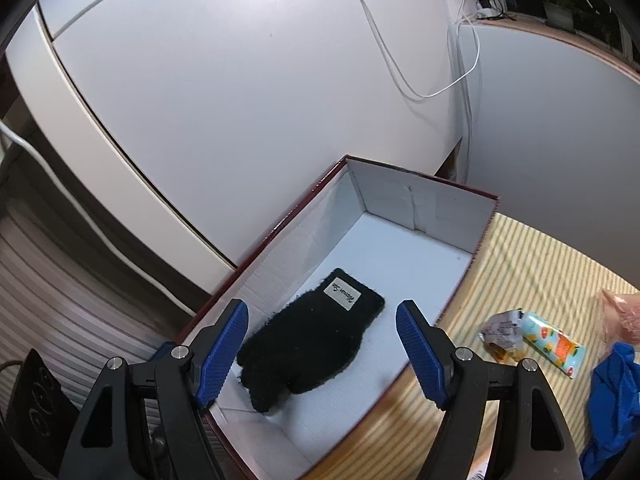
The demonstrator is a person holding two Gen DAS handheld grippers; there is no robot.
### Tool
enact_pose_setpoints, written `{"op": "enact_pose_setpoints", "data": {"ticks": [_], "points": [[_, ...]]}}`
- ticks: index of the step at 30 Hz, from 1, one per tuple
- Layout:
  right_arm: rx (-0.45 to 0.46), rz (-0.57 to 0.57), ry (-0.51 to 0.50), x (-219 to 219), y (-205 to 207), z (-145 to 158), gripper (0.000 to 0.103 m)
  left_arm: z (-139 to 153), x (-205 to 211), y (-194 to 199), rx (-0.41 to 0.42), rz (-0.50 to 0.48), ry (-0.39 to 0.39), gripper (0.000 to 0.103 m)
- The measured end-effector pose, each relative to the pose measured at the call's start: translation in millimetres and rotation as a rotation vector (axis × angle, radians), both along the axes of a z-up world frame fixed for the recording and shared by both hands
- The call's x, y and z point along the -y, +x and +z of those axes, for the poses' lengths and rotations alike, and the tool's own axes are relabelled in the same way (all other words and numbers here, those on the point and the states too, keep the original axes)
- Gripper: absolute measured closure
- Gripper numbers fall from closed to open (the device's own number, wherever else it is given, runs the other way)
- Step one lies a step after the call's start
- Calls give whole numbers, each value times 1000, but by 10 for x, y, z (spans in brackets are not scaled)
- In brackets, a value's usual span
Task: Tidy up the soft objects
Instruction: 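Carry the glove into the red-brown shoebox and open the right gripper, then move the right gripper to the orange-edged barcode package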
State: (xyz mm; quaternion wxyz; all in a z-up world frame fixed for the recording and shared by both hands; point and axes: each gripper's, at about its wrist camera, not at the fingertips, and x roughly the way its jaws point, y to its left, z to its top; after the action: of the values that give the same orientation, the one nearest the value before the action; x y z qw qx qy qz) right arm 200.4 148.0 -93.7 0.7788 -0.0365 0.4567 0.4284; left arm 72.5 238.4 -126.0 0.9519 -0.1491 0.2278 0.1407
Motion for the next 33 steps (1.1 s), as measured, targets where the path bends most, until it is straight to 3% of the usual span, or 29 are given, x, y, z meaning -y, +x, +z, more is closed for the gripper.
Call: {"op": "enact_pose_setpoints", "data": {"ticks": [11,18,33], "points": [[3,-3,58,502,-19,137,30,108,277,-109,19,-58,-21,43],[4,-43,90,1101,51,118,29,72,635,-102,14,-146,-55,43],[30,-70,-22,1890,171,-180,26,-285,1288,27,-87,-277,-155,42]]}}
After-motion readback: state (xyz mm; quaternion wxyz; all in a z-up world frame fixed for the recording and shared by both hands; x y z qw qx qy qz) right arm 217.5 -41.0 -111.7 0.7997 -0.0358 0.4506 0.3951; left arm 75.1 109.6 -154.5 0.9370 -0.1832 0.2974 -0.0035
